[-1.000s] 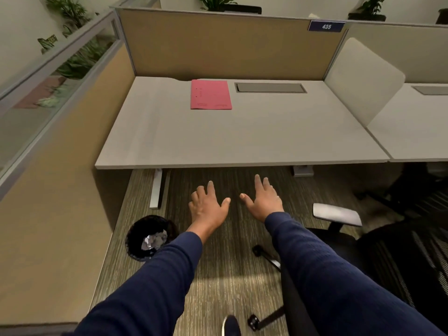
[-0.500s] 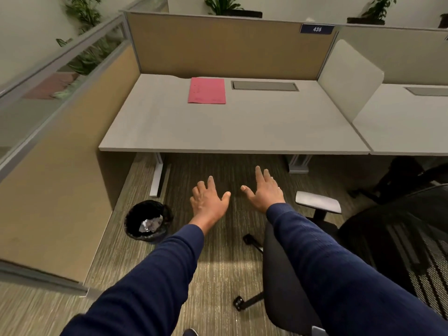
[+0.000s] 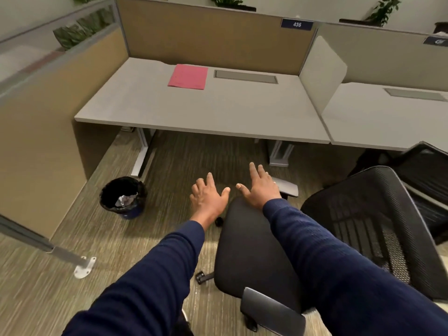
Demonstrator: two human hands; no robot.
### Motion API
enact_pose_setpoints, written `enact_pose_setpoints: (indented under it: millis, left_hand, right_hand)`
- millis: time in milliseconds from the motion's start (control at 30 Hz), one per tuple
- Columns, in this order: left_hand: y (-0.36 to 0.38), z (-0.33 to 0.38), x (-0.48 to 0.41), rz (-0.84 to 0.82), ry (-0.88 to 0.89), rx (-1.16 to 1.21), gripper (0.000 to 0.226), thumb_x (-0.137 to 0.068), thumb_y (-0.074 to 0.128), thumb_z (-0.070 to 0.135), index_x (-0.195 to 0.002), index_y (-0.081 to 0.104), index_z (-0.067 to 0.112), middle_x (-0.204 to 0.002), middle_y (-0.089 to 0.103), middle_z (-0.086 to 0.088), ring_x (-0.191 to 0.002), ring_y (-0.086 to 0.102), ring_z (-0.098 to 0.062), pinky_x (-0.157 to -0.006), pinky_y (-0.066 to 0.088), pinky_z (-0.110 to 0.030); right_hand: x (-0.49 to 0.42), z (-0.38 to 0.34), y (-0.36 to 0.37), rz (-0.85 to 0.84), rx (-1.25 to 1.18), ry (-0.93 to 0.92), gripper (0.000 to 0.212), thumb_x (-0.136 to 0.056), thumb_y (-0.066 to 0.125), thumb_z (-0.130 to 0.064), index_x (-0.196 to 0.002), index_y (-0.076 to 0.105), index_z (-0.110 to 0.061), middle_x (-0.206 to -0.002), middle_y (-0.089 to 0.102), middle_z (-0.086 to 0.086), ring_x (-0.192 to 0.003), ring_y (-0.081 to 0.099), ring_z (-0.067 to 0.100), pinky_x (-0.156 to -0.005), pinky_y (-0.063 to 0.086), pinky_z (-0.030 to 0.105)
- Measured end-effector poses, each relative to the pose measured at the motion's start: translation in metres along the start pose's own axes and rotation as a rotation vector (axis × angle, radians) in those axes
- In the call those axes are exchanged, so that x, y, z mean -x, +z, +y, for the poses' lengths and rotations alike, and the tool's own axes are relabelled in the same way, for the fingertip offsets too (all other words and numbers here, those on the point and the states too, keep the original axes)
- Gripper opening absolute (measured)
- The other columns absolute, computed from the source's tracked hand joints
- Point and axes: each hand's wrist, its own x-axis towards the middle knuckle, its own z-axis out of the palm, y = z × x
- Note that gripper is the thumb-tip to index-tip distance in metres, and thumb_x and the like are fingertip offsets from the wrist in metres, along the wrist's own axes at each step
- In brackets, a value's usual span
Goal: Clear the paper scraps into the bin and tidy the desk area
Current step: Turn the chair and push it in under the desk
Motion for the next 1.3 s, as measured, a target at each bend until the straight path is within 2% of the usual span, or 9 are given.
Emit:
enact_pose_setpoints:
  millis: [533,833,1133,1300]
  left_hand:
    - [0.072,0.087,-0.02,-0.008,-0.045,0.0,0.081,-0.093,0.049,0.058,-0.156,0.021,0.016,-0.15,0.034,-0.015,-0.137,0.033,-0.035,-0.11,0.032,-0.051]
    - [0.086,0.126,-0.008,0.021,-0.099,0.018,0.081,-0.093,0.049,0.058,-0.156,0.02,0.016,-0.151,0.033,-0.015,-0.137,0.033,-0.035,-0.111,0.031,-0.051]
    - [0.119,0.191,0.038,0.109,-0.188,0.031,0.082,-0.092,0.051,0.058,-0.156,0.021,0.017,-0.153,0.032,-0.016,-0.14,0.031,-0.036,-0.113,0.03,-0.051]
    - [0.17,0.25,0.096,0.157,-0.268,0.075,0.08,-0.092,0.051,0.058,-0.155,0.024,0.017,-0.151,0.035,-0.015,-0.137,0.034,-0.035,-0.111,0.032,-0.05]
  right_hand:
    - [-0.042,0.093,-0.031,-0.036,0.019,-0.034,0.086,-0.095,0.049,-0.058,-0.16,0.001,-0.027,-0.169,0.004,0.009,-0.154,0.011,0.034,-0.122,0.019,0.056]
    - [-0.053,0.123,-0.066,-0.067,0.026,-0.093,0.086,-0.095,0.05,-0.058,-0.159,-0.001,-0.03,-0.169,0.003,0.007,-0.154,0.01,0.031,-0.123,0.018,0.056]
    - [-0.043,0.183,-0.104,-0.063,0.058,-0.28,0.087,-0.095,0.049,-0.058,-0.159,-0.001,-0.029,-0.168,0.007,0.009,-0.154,0.012,0.033,-0.123,0.019,0.055]
    - [-0.015,0.253,-0.129,-0.112,0.108,-0.425,0.086,-0.094,0.049,-0.06,-0.16,0.002,-0.028,-0.168,0.01,0.009,-0.153,0.014,0.034,-0.122,0.021,0.054]
